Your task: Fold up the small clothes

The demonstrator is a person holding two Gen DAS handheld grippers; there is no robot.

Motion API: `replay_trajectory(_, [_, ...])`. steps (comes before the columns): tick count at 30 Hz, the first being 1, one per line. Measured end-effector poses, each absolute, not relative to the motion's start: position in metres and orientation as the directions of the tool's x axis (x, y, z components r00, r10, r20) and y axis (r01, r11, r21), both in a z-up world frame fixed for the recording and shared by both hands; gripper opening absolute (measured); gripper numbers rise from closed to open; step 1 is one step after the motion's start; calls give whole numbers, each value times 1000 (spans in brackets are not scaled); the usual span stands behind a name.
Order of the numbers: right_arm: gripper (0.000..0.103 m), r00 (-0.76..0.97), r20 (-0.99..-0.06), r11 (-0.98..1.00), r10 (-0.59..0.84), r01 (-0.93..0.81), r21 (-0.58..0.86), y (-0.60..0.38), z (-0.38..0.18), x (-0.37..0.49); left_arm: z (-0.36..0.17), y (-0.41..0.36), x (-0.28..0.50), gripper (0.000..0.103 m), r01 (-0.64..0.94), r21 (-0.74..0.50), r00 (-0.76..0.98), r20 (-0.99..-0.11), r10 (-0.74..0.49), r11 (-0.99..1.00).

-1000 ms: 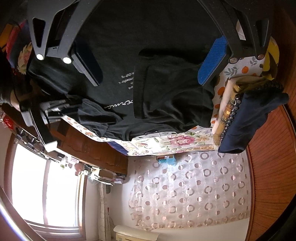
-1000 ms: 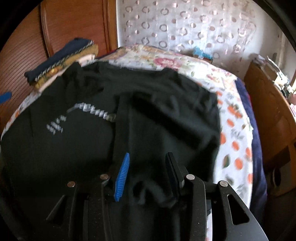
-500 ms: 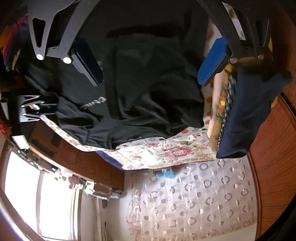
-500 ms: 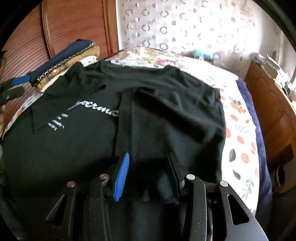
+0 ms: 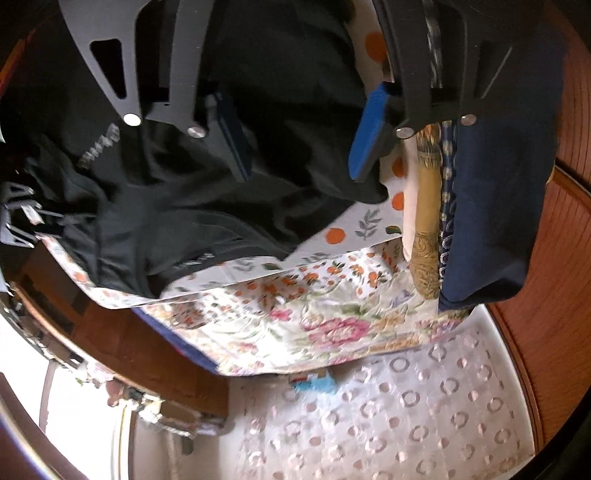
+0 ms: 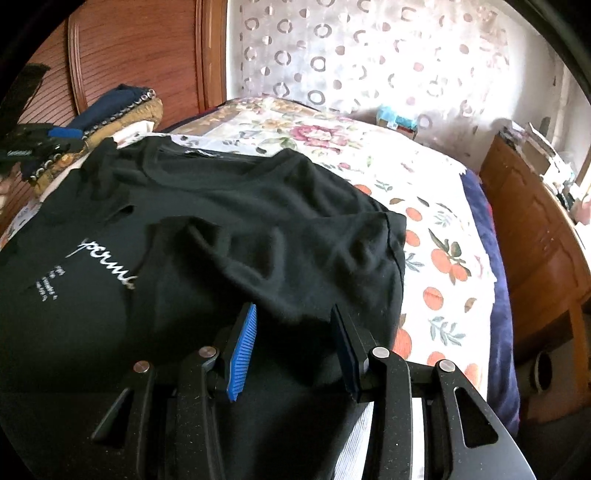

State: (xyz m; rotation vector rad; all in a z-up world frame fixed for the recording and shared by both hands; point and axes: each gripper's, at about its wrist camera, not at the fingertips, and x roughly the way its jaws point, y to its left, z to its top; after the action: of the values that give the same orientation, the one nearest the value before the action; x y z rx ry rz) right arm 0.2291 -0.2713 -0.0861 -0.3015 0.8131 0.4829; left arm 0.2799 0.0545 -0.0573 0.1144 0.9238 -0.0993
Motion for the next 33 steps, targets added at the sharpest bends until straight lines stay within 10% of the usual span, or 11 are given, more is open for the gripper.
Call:
replay_trajectory(25, [47, 576, -750, 854, 326, -519, -28, -274, -90, 233, -100, 70, 314, 35, 54, 129, 528, -845, 81, 990])
replay_trajectory(33, [47, 577, -749, 855, 324, -518, -29, -273, -90, 233, -94, 66, 306, 5, 78, 111, 550, -833, 50, 991])
